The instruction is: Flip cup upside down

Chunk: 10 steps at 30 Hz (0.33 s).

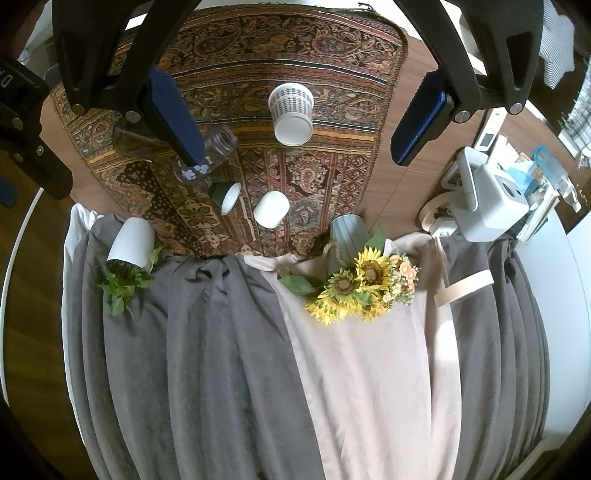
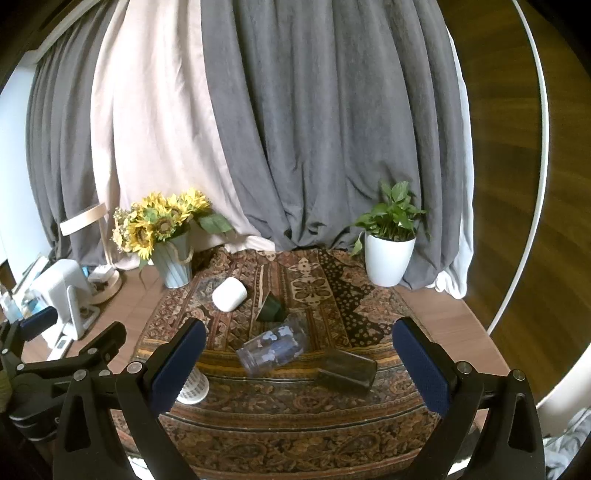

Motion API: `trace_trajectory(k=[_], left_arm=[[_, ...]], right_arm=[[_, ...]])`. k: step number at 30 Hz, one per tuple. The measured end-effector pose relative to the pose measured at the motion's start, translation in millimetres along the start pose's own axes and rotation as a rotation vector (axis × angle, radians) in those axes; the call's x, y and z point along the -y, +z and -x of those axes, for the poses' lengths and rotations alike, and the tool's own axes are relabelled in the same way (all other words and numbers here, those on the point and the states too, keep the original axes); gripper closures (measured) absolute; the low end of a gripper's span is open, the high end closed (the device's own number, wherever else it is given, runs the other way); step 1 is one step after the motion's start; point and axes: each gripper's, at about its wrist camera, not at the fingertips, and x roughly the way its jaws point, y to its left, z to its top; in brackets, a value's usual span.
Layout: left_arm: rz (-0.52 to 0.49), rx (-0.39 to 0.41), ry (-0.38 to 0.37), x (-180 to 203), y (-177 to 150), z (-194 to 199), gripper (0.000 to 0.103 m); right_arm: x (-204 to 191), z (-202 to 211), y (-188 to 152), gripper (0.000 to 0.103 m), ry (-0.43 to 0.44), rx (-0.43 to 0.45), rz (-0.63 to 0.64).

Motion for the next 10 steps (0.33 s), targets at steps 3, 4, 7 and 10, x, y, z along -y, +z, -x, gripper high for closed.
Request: trace_trajectory(k=[3,4,7,10], left_arm=[[0.0,-0.001,-0.001,0.3,-0.2,0.3,0.0],[-0.001,-0.002,-0.001,1.0,-0.3,-0.1,0.0],[-0.001,-0.003,-0.009,0.8,-0.2,-1.2,0.0],[-0.002,-0.002,-0.005,0.9,0.3,-2.3,0.0]], right_arm=[[-0.8,0.1,-0.7,0.001,-0.003,-0.001,0.0],[-0.8,0.3,-1.0,0.001,-0.005,-0.001,0.001],[-1.3,0.1,-1.1,0.001,-0.004,-0.002,0.001],[-2.0,-0.4,-1.2,0.001,-0.005,-0.002,0.001]])
